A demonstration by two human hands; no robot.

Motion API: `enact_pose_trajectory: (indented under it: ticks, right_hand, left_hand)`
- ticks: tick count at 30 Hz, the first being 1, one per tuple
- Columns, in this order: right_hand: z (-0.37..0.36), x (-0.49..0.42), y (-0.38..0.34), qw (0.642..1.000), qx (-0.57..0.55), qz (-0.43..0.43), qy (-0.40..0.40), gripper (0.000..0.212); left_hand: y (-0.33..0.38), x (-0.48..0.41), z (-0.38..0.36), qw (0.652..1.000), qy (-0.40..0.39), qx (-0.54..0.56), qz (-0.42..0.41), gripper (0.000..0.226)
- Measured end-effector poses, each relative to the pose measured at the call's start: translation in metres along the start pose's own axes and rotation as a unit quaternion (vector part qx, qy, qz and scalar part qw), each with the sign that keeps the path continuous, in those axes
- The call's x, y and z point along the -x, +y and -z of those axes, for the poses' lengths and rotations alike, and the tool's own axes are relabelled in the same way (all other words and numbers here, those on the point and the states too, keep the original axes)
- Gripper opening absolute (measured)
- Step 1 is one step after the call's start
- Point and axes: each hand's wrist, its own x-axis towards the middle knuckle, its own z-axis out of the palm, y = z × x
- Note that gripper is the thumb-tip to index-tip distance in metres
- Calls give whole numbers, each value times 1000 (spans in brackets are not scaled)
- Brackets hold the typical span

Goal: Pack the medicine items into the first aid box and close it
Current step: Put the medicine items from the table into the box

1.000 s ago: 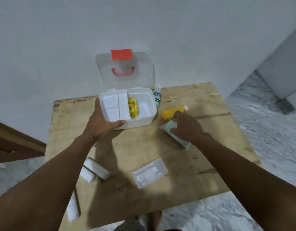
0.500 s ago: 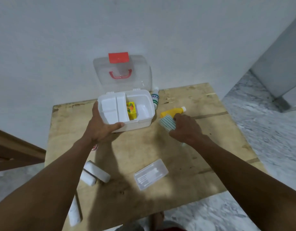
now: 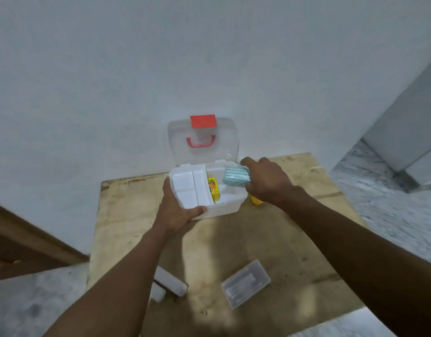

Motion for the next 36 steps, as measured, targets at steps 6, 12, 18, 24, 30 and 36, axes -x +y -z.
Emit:
enact_pose_trajectory:
  ticks: [6,12,18,24,30,36]
  right_hand:
    - [-9,-23,-23,988,136,60,-43,28]
    - [-27,-44,-42,978,138,110,-112,34]
    - [-50,-60,-37,979,-15,72,-191,36]
    - [-61,-67,-39,966,-139,-6,-219,46]
    - [-76,-67,-44,961,-182,-31,-207,33]
    - [-89,-63,-41,970,-176,-48,-159,21]
  left_hand:
    - [-3,-1,-1,1000,12,15,-13,115]
    - [-5,-3,-2,1000,14,12,-3,115]
    - [-6,-5,-3,1000,11,5,-11,112]
    - [-3,-4,-4,1000,17,14,-3,111]
    - [-3,-3,-5,1000,14,15,3,109]
    - [3,-2,-5,1000,14,15,-21,100]
